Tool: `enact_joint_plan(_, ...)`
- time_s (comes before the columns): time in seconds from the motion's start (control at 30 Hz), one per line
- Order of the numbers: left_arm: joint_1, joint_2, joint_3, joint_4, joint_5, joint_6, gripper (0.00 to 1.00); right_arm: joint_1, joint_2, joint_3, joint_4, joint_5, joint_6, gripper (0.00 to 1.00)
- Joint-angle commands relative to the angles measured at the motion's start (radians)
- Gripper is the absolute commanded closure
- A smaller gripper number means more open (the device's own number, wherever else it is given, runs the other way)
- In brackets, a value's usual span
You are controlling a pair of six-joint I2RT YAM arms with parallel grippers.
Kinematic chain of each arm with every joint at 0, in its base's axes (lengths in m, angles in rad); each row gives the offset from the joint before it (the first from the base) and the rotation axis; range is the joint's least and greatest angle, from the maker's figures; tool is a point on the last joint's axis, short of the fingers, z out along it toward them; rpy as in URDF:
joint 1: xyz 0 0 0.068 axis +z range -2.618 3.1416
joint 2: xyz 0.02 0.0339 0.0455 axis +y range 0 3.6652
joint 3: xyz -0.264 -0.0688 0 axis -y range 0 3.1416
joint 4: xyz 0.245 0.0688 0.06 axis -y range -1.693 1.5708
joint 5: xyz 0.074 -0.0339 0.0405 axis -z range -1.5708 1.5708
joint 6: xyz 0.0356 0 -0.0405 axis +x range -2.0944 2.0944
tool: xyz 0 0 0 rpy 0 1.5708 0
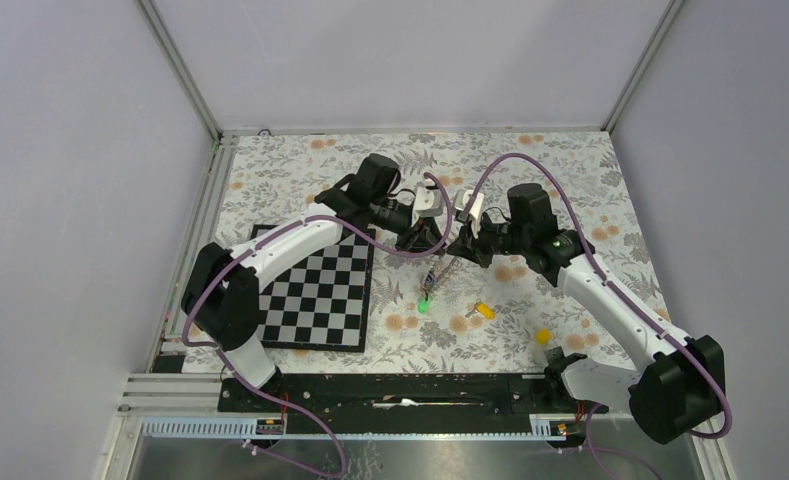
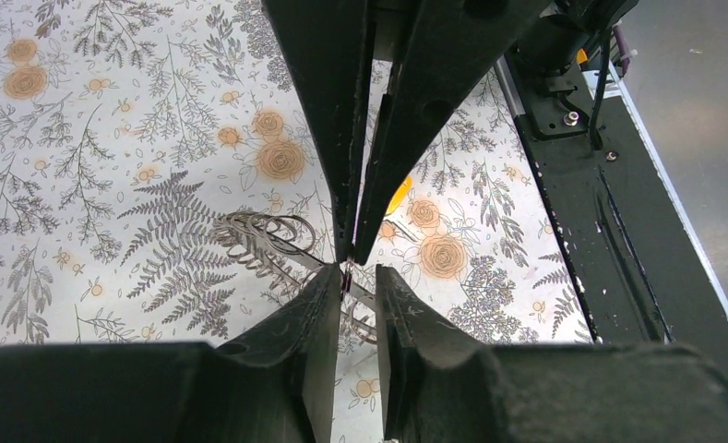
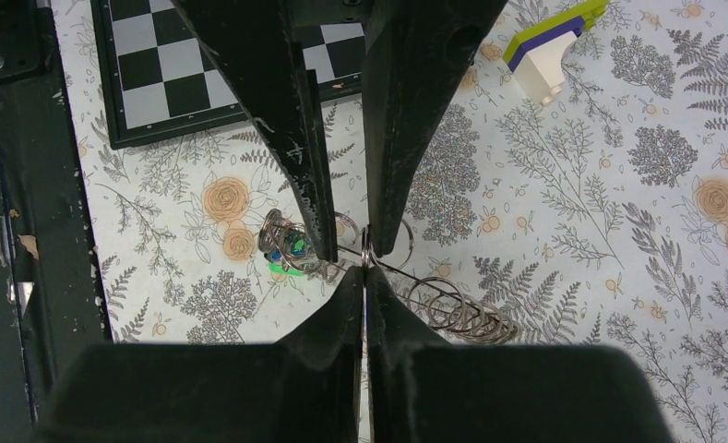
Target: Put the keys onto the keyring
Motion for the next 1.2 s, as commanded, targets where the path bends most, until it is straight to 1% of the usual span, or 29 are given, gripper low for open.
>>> enact_joint_plan(0.0,-0.011,-0.03,0.046,0.008,0.014,0.031,0.8,-0.01,0.003,0.047,0.022,-0.044,0.013,1.0)
enact_joint_plan(0.1,-0.015,-0.021,0.051,0.009,0.014,0.023,0.9,-0.01,0.005,0.047,0.023,-0.045,0.013,1.0)
enact_joint_plan(0.17,-0.015,-0.018,0.056,0.007,0.012,0.021,1.0,-0.011,0.007,0.046,0.022,-0.042,0.014,1.0)
enact_joint_plan(0.27,-0.015,-0.019,0.064,-0.009,-0.001,0.022,1.0,-0.013,0.005,0.044,0.021,-0.034,0.018,1.0)
enact_joint_plan(0.3,-0.014,-0.02,0.068,-0.014,-0.007,0.022,1.0,-0.015,0.002,0.044,0.021,-0.03,0.02,0.98)
enact_joint_plan(0.37,-0.008,-0.028,0.07,-0.02,-0.015,0.014,1.0,-0.021,-0.006,0.041,0.02,-0.012,0.026,0.91)
enact_joint_plan(0.43,0.004,-0.036,0.072,-0.017,0.014,-0.01,1.0,-0.032,-0.02,0.036,0.02,-0.002,0.031,0.79)
enact_joint_plan(0.5,0.025,-0.045,0.06,0.013,0.072,-0.06,1.0,-0.045,-0.037,0.032,0.021,0.005,0.039,0.68)
enact_joint_plan(0.57,0.046,-0.055,0.029,0.085,0.14,-0.136,1.0,-0.063,-0.056,0.029,0.022,0.001,0.047,0.58)
enact_joint_plan(0.63,0.059,-0.066,0.006,0.157,0.188,-0.206,1.0,-0.08,-0.075,0.026,0.023,-0.014,0.052,0.52)
enact_joint_plan(0.7,0.063,-0.076,-0.016,0.216,0.223,-0.268,1.0,-0.088,-0.094,0.024,0.024,-0.037,0.057,0.5)
enact_joint_plan(0.77,0.065,-0.085,-0.054,0.333,0.248,-0.381,1.0,-0.088,-0.103,0.024,0.024,-0.073,0.06,0.5)
enact_joint_plan(0.83,0.067,-0.094,-0.111,0.525,0.263,-0.548,1.0,-0.089,-0.103,0.023,0.024,-0.12,0.061,0.5)
enact_joint_plan(0.9,0.072,-0.097,-0.187,0.796,0.262,-0.783,1.0,-0.088,-0.102,0.021,0.023,-0.167,0.06,0.51)
enact_joint_plan(0.97,0.08,-0.092,-0.272,1.137,0.243,-1.022,1.0,-0.088,-0.102,0.018,0.024,-0.205,0.066,0.51)
enact_joint_plan(1.0,0.084,-0.087,-0.306,1.276,0.23,-1.163,1.0,-0.088,-0.102,0.017,0.029,-0.217,0.075,0.51)
enact_joint_plan(1.03,0.086,-0.077,-0.329,1.396,0.218,-1.242,1.0,-0.088,-0.1,0.017,0.034,-0.232,0.084,0.52)
enact_joint_plan(1.1,0.086,-0.057,-0.35,1.518,0.202,-1.337,1.0,-0.088,-0.099,0.018,0.04,-0.248,0.097,0.53)
enact_joint_plan(1.17,0.086,-0.04,-0.358,1.579,0.19,-1.39,1.0,-0.088,-0.099,0.017,0.048,-0.26,0.106,0.54)
